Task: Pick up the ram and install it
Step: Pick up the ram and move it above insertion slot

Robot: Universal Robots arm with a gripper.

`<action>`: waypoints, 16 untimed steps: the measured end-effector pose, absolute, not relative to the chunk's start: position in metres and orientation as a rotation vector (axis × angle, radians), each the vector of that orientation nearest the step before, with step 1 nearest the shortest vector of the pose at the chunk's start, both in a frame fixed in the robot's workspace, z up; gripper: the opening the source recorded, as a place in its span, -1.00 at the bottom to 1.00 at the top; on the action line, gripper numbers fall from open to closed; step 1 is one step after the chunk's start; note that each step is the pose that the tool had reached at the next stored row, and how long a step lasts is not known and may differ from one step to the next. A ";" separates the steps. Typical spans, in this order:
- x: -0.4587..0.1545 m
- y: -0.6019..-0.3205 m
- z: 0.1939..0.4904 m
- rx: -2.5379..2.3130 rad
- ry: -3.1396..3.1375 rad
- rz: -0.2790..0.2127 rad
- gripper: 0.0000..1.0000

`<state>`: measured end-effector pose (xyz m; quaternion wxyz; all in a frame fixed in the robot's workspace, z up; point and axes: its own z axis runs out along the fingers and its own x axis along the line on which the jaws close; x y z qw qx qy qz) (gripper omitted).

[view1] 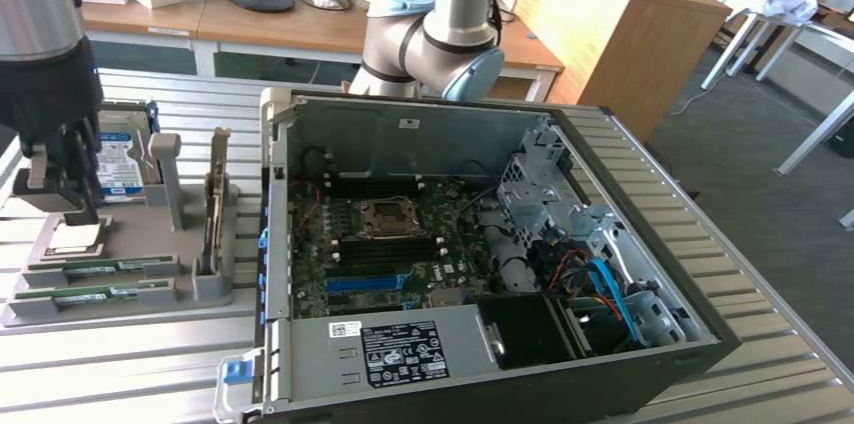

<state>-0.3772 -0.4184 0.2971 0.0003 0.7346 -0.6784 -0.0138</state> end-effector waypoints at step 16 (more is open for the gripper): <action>-0.377 -0.418 0.276 2.310 -2.128 -0.043 -0.29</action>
